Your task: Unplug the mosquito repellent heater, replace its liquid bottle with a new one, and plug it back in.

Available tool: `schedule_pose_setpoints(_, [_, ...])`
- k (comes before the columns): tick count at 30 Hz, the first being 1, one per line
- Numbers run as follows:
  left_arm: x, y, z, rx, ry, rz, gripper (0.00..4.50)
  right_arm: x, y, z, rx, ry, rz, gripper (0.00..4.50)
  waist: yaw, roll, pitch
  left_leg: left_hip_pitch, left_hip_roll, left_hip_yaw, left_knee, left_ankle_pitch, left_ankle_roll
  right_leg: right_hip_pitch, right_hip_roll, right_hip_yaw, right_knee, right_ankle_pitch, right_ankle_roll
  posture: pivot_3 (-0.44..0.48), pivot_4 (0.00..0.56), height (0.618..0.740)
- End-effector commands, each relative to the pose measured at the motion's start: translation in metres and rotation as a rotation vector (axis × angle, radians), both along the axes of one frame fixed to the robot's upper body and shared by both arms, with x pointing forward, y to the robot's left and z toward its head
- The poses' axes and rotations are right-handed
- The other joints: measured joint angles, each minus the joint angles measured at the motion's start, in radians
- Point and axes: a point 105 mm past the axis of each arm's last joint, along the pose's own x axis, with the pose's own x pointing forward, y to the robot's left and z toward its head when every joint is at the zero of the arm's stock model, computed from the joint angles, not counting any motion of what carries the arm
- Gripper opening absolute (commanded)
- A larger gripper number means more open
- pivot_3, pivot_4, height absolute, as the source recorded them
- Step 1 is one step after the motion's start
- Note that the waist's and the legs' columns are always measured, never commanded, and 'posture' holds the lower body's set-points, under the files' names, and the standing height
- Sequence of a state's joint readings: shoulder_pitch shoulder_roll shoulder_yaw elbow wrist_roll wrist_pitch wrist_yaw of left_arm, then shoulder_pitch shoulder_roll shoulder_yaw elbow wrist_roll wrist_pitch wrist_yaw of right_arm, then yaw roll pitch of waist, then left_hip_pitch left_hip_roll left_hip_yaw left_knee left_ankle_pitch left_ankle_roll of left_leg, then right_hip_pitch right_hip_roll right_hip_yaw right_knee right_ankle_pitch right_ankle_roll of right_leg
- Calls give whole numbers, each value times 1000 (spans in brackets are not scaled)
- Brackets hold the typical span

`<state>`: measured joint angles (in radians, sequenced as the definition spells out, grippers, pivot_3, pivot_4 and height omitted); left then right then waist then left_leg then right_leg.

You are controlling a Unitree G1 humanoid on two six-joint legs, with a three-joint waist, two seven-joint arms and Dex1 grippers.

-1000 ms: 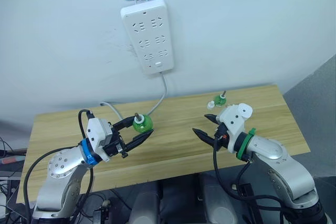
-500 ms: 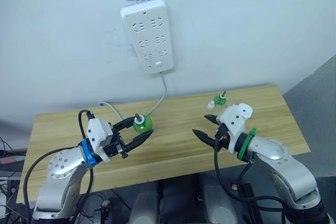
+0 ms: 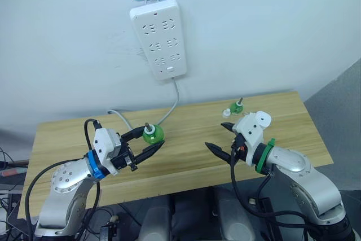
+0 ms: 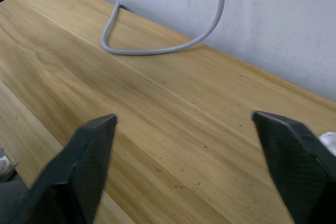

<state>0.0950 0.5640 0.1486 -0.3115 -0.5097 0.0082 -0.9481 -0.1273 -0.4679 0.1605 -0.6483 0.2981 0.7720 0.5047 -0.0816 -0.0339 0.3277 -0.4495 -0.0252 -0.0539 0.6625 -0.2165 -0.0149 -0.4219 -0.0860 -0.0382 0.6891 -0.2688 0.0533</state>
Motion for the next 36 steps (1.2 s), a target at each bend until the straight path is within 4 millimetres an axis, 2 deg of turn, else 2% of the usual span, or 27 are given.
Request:
schedule_pose_setpoints(1, [-4,-1,11,-6,-61,-4,2224,-6,4,11,14,-43,36,2792,0,0,0,0,0,0,0,0,0,0,0,0,0,0,0,-172,292,734])
schedule_pose_setpoints(10, [-4,0,11,-6,-63,-6,2224,-7,4,12,6,-49,50,2792,0,0,0,0,0,0,0,0,0,0,0,0,0,0,0,-173,291,734])
schedule_pose_setpoints(14, [-3,0,12,-3,-66,-13,2224,-9,9,24,11,-62,116,2792,-1,0,0,0,0,0,0,0,0,0,0,0,0,0,0,-179,294,734])
schedule_pose_setpoints(21, [4,1,17,16,-77,-37,2224,-25,33,55,26,-48,356,2792,-1,0,0,0,0,0,0,0,0,1,0,0,0,0,0,-189,293,734])
schedule_pose_setpoints(28, [12,-6,24,16,-90,-73,2224,-21,53,79,25,-106,482,2792,-2,0,0,0,0,0,1,0,0,0,0,0,0,0,0,-188,310,734])
schedule_pose_setpoints(36, [14,-9,25,20,-89,-101,2224,-14,75,93,39,-172,550,2792,-5,0,0,0,0,0,1,0,1,0,0,0,0,0,0,-188,317,734])
